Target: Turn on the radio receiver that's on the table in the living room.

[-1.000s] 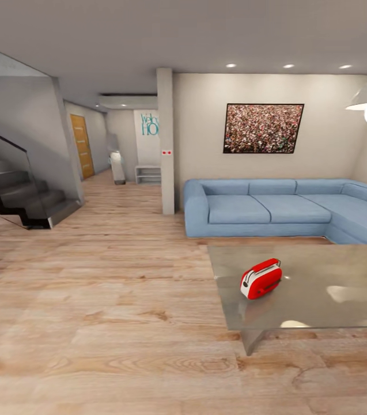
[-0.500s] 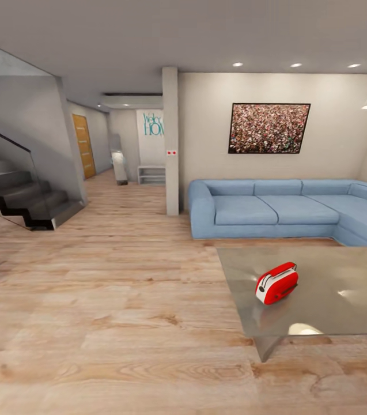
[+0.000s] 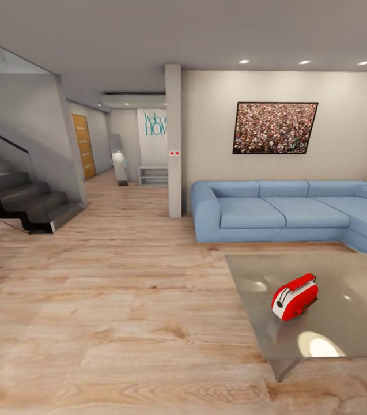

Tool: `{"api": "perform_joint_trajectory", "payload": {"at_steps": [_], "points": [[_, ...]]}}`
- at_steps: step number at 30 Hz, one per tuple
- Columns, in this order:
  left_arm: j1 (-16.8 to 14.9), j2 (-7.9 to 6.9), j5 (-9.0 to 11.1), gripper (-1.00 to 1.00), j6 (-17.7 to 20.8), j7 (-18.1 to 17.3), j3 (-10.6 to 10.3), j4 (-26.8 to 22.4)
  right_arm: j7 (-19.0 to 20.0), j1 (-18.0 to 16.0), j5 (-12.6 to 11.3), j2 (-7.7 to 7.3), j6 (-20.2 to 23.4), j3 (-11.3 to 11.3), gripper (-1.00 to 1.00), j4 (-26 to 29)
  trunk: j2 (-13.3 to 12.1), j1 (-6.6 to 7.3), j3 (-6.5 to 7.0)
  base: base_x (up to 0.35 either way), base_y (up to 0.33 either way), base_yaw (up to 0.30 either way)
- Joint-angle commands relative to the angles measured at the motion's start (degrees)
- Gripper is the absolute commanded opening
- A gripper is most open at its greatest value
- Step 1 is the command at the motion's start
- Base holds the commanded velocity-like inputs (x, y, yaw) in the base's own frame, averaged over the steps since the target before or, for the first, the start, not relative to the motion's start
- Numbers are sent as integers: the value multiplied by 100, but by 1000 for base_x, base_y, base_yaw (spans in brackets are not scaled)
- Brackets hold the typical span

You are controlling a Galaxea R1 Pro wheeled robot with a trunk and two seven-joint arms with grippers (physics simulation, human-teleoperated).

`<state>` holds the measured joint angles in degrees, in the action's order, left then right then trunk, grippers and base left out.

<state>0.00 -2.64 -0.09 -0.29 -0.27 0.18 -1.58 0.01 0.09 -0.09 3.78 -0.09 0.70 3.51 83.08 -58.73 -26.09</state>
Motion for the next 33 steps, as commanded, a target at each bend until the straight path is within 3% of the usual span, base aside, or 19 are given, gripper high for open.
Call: {"api": "perform_joint_trajectory", "payload": {"at_steps": [1, 33], "points": [[0, 0, 0, 100, 1, -3, 0, 0, -1, 0, 0, 0, 0, 0, 100, -1, 0, 0, 0, 308, 114, 0], [0, 0, 0, 100, -1, -4, 0, -9, -1, 0, 0, 0, -3, 0, 100, 0, 0, 0, 0, 326, 33, 0]]}}
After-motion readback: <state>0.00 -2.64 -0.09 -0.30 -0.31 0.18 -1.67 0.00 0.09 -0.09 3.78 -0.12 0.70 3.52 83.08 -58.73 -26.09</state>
